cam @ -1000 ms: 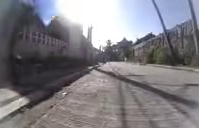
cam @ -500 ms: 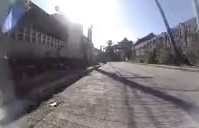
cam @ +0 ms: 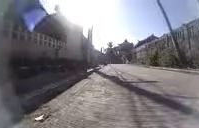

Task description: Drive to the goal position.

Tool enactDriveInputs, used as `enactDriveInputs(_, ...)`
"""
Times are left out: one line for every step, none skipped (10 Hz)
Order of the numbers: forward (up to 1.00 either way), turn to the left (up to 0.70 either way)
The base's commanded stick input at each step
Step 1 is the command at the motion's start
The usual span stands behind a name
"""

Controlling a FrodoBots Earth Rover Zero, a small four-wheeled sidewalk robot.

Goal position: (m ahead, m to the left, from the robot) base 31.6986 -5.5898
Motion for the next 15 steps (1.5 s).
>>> enactDriveInputs(0.85, -0.02)
enactDriveInputs(0.85, -0.02)
enactDriveInputs(0.85, -0.02)
enactDriveInputs(0.85, -0.02)
enactDriveInputs(0.85, -0.02)
enactDriveInputs(0.85, -0.02)
enactDriveInputs(0.85, -0.15)
enactDriveInputs(0.85, -0.34)
enactDriveInputs(0.85, -0.34)
enactDriveInputs(0.85, -0.34)
enactDriveInputs(0.85, -0.19)
enactDriveInputs(0.85, -0.03)
enactDriveInputs(0.85, -0.02)
enactDriveInputs(0.85, -0.02)
enactDriveInputs(0.85, -0.02)
